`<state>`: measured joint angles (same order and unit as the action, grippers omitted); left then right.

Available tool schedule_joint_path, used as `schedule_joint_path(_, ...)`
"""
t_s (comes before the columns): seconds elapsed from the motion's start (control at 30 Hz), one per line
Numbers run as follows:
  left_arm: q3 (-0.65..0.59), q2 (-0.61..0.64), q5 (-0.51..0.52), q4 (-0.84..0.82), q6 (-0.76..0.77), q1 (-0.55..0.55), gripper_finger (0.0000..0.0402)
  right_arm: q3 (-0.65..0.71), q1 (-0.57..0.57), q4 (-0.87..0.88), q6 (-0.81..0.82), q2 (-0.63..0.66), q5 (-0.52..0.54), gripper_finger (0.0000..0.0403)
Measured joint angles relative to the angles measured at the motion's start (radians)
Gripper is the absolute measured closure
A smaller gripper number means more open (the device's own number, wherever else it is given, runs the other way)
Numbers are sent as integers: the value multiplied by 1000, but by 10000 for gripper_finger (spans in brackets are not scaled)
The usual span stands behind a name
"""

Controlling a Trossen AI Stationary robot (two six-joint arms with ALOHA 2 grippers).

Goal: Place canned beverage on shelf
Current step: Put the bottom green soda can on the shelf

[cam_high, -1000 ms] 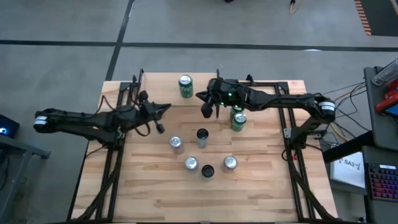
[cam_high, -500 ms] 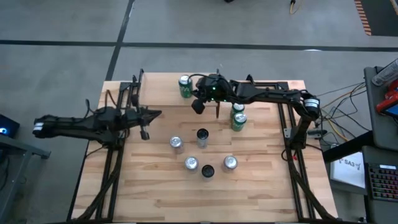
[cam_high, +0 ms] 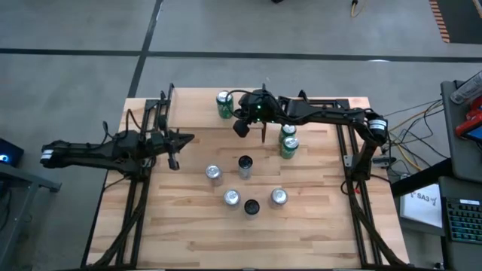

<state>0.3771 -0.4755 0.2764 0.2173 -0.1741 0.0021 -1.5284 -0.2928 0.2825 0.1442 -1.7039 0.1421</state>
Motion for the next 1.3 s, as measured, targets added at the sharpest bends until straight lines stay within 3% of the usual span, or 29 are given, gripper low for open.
schedule_joint_path(1.3, 2, -11, 1, 21, 0, 0, 402, 0, -42, -171, -103, -92, 31, 394)
